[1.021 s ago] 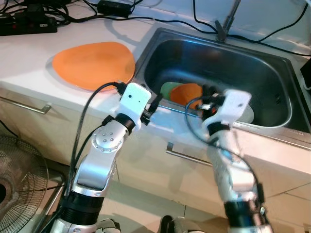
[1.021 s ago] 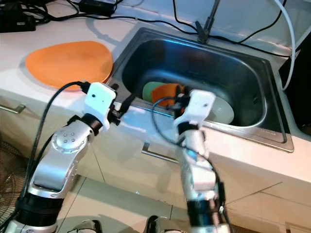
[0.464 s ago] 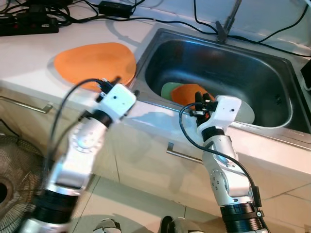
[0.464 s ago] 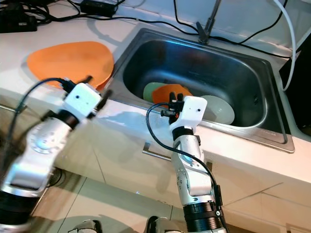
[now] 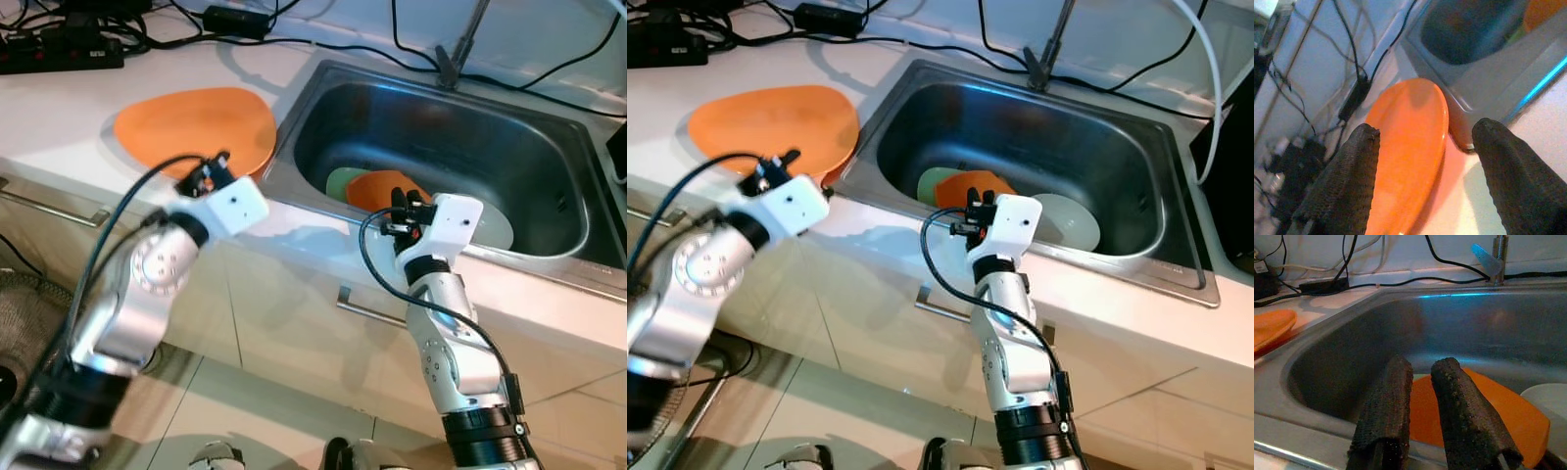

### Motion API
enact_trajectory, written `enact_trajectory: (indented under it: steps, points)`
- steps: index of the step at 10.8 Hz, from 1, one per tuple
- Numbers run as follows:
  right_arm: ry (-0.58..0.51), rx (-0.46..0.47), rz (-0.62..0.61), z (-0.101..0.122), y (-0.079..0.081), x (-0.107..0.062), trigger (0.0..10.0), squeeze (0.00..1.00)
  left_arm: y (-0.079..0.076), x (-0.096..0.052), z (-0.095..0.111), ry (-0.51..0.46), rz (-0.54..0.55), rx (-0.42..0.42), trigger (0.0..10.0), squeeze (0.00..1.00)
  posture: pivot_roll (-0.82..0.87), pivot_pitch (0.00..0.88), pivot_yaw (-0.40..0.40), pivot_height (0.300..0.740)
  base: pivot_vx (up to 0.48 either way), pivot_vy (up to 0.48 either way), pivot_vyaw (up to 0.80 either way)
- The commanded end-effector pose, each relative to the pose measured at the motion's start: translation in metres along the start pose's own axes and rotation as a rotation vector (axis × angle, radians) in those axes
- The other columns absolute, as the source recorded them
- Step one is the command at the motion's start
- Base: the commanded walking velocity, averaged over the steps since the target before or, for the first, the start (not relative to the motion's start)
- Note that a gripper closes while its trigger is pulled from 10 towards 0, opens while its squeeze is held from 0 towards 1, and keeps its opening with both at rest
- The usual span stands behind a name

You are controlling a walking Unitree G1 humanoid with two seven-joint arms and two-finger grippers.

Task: Kitchen organization

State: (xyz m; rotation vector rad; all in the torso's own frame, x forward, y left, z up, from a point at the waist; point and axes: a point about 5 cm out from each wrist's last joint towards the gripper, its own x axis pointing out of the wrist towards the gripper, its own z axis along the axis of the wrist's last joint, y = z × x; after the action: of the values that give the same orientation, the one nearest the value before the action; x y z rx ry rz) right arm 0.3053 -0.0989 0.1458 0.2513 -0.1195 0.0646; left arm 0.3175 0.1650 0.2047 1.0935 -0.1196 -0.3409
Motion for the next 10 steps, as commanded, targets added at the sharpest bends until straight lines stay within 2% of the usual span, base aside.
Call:
enact_trajectory:
  steps: [1,7,10]
  points:
    - [0.027,0.042,-0.021,-0.007,0.003,-0.002,10.0,0.0,-0.001,0.003,0.0,0.006,-0.05,0.078,10.0,0.0,0.04,0.09,-0.089,0.74,0.0,0.0,0.0]
    - [0.03,0.05,-0.038,-0.009,0.002,-0.002,10.0,0.0,0.002,0.019,-0.023,0.152,-0.168,0.292,10.0,0.0,0.04,0.101,-0.068,0.74,0.0,0.0,0.0]
    - [0.035,0.053,-0.045,-0.01,0.002,-0.002,10.0,0.0,-0.004,0.028,-0.03,0.193,-0.209,0.337,10.0,0.0,0.04,0.099,-0.063,0.74,0.0,0.0,0.0]
